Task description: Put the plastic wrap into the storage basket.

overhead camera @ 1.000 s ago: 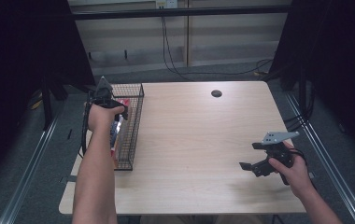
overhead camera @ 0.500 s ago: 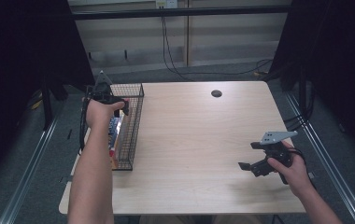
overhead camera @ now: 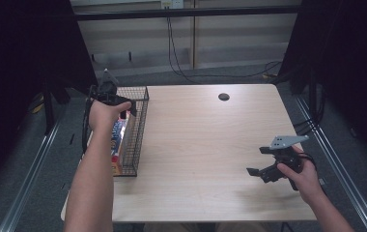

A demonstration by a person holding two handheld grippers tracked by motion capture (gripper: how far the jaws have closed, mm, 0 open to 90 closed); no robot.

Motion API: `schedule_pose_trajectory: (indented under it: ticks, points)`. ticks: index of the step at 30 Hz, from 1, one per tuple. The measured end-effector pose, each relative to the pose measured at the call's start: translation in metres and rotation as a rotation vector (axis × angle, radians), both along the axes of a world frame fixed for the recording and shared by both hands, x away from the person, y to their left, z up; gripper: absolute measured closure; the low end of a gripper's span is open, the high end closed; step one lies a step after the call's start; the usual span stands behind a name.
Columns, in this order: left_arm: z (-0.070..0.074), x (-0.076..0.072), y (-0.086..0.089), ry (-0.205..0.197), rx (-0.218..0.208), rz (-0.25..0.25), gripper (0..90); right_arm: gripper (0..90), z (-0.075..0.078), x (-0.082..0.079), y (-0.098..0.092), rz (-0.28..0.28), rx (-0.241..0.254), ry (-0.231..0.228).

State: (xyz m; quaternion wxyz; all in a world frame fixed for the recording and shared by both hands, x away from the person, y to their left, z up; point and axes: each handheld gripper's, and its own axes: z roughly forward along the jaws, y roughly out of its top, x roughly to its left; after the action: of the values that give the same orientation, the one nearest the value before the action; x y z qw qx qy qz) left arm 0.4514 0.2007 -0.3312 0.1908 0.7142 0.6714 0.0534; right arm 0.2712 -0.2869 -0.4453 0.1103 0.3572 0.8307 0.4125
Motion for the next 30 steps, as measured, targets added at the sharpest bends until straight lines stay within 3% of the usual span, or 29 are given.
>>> schedule_pose_trajectory:
  ticks: [12,17,30]
  points:
    - [0.004,-0.010,-0.014,-0.007,-0.057,-0.052,13.9,1.7,0.002,0.001,0.002,0.010,-0.002,-0.005]
    - [0.003,-0.014,-0.023,-0.023,-0.044,-0.084,13.7,1.8,0.003,0.002,0.003,0.017,0.002,-0.009]
    - [0.004,-0.024,-0.047,-0.045,-0.085,-0.168,12.7,1.7,0.002,0.002,0.006,0.027,-0.002,-0.008]
